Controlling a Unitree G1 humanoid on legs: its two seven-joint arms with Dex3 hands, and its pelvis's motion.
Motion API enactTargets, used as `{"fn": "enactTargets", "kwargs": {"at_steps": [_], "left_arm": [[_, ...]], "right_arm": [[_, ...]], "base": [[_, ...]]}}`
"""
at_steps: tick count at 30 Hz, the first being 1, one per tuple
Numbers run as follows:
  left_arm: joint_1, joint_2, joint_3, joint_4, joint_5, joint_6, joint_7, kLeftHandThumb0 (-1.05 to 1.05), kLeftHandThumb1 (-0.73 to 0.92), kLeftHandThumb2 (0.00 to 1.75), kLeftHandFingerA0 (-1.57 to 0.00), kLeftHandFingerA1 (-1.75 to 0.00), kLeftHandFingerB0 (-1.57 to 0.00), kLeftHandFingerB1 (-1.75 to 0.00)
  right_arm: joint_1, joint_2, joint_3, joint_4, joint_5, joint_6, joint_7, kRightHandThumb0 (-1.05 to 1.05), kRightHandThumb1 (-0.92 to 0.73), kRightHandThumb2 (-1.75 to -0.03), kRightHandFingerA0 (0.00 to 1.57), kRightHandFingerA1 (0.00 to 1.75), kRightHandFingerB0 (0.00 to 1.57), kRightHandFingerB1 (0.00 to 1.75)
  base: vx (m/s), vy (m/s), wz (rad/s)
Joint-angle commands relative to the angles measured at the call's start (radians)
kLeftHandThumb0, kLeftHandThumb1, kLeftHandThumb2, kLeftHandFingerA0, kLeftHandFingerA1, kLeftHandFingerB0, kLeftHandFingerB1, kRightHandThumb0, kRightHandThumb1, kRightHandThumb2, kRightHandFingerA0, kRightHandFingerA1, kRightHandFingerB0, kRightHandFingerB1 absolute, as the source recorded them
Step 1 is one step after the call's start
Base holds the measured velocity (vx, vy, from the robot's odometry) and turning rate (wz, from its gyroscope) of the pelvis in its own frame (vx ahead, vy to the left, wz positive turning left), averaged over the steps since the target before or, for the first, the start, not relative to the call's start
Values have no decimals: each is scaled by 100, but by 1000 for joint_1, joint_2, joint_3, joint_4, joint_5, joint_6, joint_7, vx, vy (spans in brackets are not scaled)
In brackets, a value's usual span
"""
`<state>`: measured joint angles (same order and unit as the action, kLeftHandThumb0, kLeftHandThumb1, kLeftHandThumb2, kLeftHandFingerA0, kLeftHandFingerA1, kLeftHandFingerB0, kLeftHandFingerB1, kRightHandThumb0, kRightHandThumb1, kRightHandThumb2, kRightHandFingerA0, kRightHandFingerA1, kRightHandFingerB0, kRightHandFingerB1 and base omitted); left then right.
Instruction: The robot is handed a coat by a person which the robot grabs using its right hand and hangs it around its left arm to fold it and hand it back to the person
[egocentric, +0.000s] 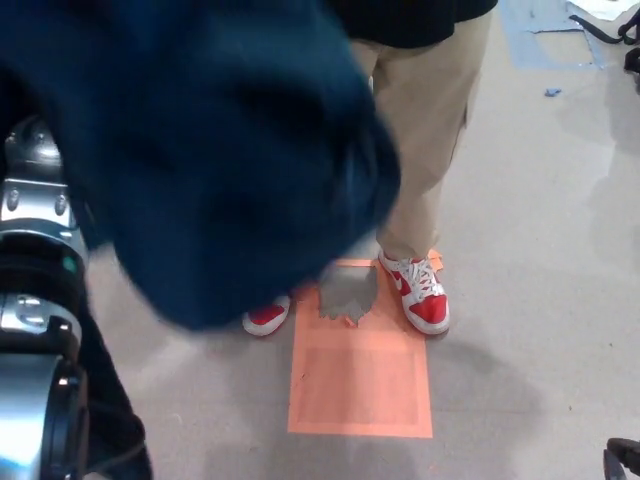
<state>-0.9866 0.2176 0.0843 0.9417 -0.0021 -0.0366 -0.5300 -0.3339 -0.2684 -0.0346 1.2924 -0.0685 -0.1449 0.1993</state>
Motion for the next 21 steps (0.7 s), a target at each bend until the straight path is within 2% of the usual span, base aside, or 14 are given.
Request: {"fn": "enactTargets", "kwargs": {"at_steps": [1,2,3,4,8,9,10,11,15,16,17,18,20,21], "left_arm": [[19,18,-10,-8,-6,-24,-6,-86,74,105,-9,-28,-8,-22],[24,19,-13,-13,-4,-28,-5,-87,74,105,-9,-29,-8,-22],[26,19,-15,-16,-5,-29,-4,-87,74,105,-9,-29,-8,-22],[31,20,-13,-15,-9,-29,-4,-88,73,105,-9,-28,-9,-22],[41,22,-12,-20,-14,-31,-3,-87,74,105,-8,-27,-8,-23],[53,17,-1,-34,-30,-16,-6,-78,86,67,-9,-24,-8,-23],[66,16,1,-44,-34,-18,-7,-84,72,82,-9,-27,-7,-23],[80,17,1,-57,-37,-22,-12,-86,73,105,-9,-28,-9,-25],[163,23,-2,-130,-44,-44,-26,-85,73,105,-7,-26,-7,-21],[184,22,0,-148,-50,-44,-27,-84,72,104,-7,-28,-7,-22],[213,21,3,-174,-57,-46,-28,-83,73,104,-7,-28,-7,-23],[241,22,5,-199,-60,-46,-27,-82,72,103,-7,-30,-7,-24],[275,19,16,-233,-73,-35,-21,-83,70,102,-7,-31,-7,-25],[306,17,23,-247,-80,-46,-19,-73,65,104,-3,-36,-2,-30]], "right_arm": [[-9,-12,1,10,-16,0,-14,-77,-80,-109,6,30,5,23],[-7,-12,-5,8,-10,-1,-6,-79,-83,-110,4,23,3,17],[-7,-12,-7,8,-9,-2,-3,-79,-83,-110,4,23,3,17],[-7,-12,-6,7,-12,-2,-4,-77,-80,-109,6,29,5,23],[-9,-11,-2,8,-18,3,-4,-77,-81,-109,6,30,6,23],[-9,-12,-6,10,-15,5,-3,-76,-80,-108,7,33,6,23],[-8,-12,-5,10,-17,6,-6,-76,-80,-108,7,34,6,23],[-9,-12,-4,11,-18,8,-7,-76,-80,-108,7,34,6,23],[-9,-15,1,11,-24,3,0,-75,-81,-108,7,34,7,25],[-8,-16,1,11,-24,3,0,-67,-78,-109,4,38,3,30],[-8,-16,-1,12,-22,4,0,-75,-80,-107,8,35,7,26],[-8,-15,-2,13,-21,4,3,-67,-77,-109,4,37,3,29],[-10,-15,0,12,-23,3,1,-68,-77,-109,4,38,3,29],[-13,-17,-1,12,-23,5,2,-68,-77,-109,4,39,3,29]], "base": [[0,0,0],[0,0,0],[0,0,0],[0,0,0],[0,0,0],[0,0,0],[0,0,0],[0,0,0],[0,0,0],[0,0,0],[0,0,0],[0,0,0],[0,0,0],[0,0,0]]}}
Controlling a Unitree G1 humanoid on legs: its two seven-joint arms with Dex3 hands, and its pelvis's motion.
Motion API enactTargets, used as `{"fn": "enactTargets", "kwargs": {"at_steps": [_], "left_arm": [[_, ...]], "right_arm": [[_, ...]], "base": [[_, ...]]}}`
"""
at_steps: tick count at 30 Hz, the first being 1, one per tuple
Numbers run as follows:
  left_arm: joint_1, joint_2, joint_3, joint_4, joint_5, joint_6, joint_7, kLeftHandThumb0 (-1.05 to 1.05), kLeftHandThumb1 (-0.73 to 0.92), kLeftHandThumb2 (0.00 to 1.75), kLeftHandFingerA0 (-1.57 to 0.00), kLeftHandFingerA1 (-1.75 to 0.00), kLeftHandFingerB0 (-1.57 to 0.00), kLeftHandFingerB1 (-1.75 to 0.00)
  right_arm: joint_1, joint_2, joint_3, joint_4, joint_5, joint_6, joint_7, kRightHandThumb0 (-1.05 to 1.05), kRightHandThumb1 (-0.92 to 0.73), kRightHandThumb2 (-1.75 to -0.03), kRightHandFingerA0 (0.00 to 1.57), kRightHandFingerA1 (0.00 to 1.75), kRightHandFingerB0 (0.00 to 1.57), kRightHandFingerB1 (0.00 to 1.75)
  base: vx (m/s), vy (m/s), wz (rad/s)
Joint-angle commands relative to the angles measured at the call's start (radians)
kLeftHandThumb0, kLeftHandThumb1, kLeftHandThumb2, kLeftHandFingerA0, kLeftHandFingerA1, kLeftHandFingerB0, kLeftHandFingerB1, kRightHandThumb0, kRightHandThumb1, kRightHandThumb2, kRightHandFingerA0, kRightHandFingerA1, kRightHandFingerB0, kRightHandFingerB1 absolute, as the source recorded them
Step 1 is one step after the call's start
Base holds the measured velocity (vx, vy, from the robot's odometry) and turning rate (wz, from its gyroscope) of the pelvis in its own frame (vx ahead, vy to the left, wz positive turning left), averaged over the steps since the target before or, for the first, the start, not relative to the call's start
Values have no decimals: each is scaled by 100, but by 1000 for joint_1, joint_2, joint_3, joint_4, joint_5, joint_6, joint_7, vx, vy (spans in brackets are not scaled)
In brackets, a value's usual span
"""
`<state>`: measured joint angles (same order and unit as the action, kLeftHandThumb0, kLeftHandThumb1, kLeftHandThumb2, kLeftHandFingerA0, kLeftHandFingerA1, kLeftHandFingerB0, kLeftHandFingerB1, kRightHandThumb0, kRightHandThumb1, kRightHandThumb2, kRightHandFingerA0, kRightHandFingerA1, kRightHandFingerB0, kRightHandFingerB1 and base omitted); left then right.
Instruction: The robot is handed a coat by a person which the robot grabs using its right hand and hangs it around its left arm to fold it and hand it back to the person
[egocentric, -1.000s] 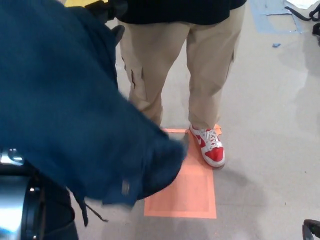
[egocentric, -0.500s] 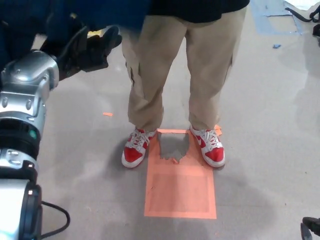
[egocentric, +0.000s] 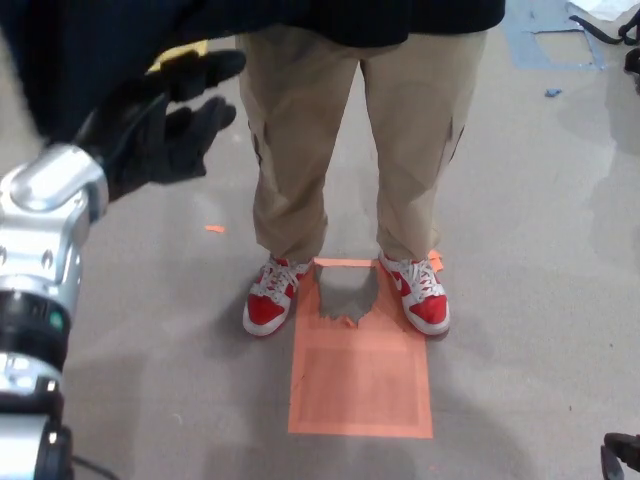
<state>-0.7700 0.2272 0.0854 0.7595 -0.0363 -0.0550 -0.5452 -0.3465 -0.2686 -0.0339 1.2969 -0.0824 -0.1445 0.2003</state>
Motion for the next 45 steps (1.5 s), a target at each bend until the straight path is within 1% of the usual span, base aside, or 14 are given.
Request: {"fn": "enactTargets", "kwargs": {"at_steps": [1,2,3,4,5,18,21,26,29,31,39,42,44,45], "left_arm": [[118,10,28,-72,-52,-41,-10,-78,67,101,-7,-34,-6,-27],[126,11,29,-76,-55,-44,-13,-78,67,101,-7,-34,-6,-27],[159,17,32,-75,-52,-68,-12,-75,84,67,-10,-25,-7,-22],[182,18,37,-85,-59,-66,-14,-73,66,104,-3,-36,-2,-29],[202,21,43,-90,-65,-66,-17,-83,70,102,-8,-31,-7,-22],[435,59,123,-49,-117,-152,-66,-78,70,101,-5,-28,-5,-23],[488,72,129,25,-102,-203,-62,-80,71,103,-5,-28,-5,-23],[518,94,150,161,-101,-264,-44,-75,71,101,-4,-29,-3,-25],[537,106,172,249,-107,-265,-32,-75,70,100,0,-22,-11,-29],[548,110,189,301,-118,-275,-45,-79,70,101,-1,-18,-2,-20],[573,117,186,394,-97,-327,-24,-81,72,101,-5,-23,-6,-23],[573,117,187,419,-99,-348,-28,-80,69,100,-2,-28,-12,-31],[573,117,183,424,-96,-352,-28,-79,70,101,0,-26,-11,-30],[575,115,186,425,-101,-351,-35,-81,69,100,-2,-25,-11,-29]], "right_arm": [[-4,-18,-5,8,-7,8,1,-68,-76,-108,4,39,4,30],[-6,-18,-6,8,-6,9,1,-68,-76,-108,4,39,4,30],[-8,-20,-4,9,-9,11,-1,-68,-76,-108,5,40,4,31],[-8,-21,-4,9,-10,9,-1,-68,-76,-108,5,41,4,31],[-7,-21,-4,10,-10,8,0,-68,-76,-108,4,39,4,30],[4,-16,-17,12,-7,7,8,-74,-80,-107,6,34,5,22],[15,-18,-11,12,-15,9,4,-68,-77,-108,5,41,4,30],[6,-20,-11,11,-16,13,-1,-69,-77,-107,6,43,1,30],[12,-19,-10,13,-18,12,6,-69,-77,-108,6,43,2,31],[20,-16,-7,15,-21,10,5,-67,-77,-107,5,42,4,31],[31,-18,0,17,-31,-6,9,-67,-76,-107,5,43,4,33],[28,-17,-4,16,-29,-6,8,-70,-76,-105,11,45,2,35],[28,-18,-8,17,-28,-10,12,-67,-77,-106,5,43,2,32],[31,-20,-2,17,-34,-16,15,-62,-92,-74,10,31,5,21]], "base": [[0,0,0],[0,0,0],[0,0,0],[0,0,0],[0,0,0],[0,0,0],[0,0,0],[0,0,0],[0,0,0],[0,0,0],[0,0,0],[0,0,0],[0,0,0],[0,0,0]]}}
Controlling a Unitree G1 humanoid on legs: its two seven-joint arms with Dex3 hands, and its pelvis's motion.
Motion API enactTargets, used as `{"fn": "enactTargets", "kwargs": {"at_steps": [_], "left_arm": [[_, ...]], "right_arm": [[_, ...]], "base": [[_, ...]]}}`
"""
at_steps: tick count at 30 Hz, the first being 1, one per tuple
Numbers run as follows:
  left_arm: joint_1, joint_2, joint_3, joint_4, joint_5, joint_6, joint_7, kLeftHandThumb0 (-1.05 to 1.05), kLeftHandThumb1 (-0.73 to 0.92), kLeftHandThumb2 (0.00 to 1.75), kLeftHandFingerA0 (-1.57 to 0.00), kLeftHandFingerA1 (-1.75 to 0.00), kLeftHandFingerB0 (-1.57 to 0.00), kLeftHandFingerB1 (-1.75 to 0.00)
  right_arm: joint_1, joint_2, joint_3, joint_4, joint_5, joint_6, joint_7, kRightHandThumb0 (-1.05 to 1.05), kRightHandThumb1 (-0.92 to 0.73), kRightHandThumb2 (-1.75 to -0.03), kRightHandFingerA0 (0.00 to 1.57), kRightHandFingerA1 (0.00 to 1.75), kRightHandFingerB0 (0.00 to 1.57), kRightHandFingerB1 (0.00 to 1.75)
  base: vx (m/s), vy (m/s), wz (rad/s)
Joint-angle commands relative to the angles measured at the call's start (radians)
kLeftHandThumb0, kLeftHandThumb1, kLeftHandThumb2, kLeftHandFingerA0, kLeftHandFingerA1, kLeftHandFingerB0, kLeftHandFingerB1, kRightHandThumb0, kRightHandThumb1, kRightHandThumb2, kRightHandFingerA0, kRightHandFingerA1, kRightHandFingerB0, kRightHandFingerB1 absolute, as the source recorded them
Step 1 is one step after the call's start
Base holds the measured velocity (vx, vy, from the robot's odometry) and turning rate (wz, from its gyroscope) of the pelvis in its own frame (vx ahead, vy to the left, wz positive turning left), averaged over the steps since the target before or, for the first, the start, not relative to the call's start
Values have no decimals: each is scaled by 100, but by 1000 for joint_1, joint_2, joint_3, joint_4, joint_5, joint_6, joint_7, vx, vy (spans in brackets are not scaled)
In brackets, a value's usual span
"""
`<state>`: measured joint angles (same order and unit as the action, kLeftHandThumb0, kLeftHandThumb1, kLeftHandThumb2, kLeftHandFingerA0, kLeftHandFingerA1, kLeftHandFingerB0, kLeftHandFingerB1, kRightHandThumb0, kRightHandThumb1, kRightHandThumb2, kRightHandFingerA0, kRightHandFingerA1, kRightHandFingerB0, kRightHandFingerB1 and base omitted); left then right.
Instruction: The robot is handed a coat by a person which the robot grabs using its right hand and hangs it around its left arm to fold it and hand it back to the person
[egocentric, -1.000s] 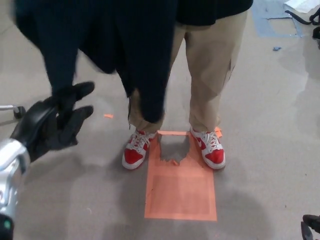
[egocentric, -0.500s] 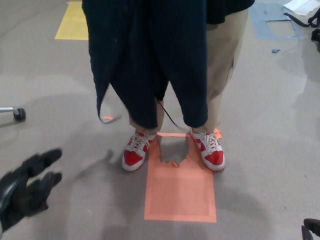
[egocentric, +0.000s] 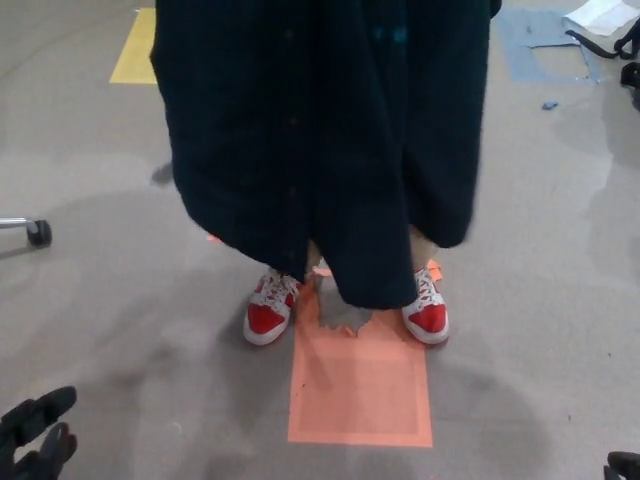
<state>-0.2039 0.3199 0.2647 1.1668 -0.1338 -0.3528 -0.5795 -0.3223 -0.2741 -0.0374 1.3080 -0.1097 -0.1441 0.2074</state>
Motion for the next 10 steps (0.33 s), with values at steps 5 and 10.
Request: {"fn": "enactTargets", "kwargs": {"at_steps": [5,10], "left_arm": [[11,28,-5,20,10,-64,10,-85,71,101,-5,-20,-8,-21],[0,31,-15,28,19,-52,37,-82,67,100,-6,-24,-7,-24]], "right_arm": [[3,-18,16,4,-21,-23,2,-66,-77,-107,3,42,6,33],[-11,-16,10,1,-13,-13,2,-64,-92,-73,16,30,9,26]], "base": [[0,0,0],[0,0,0]]}}
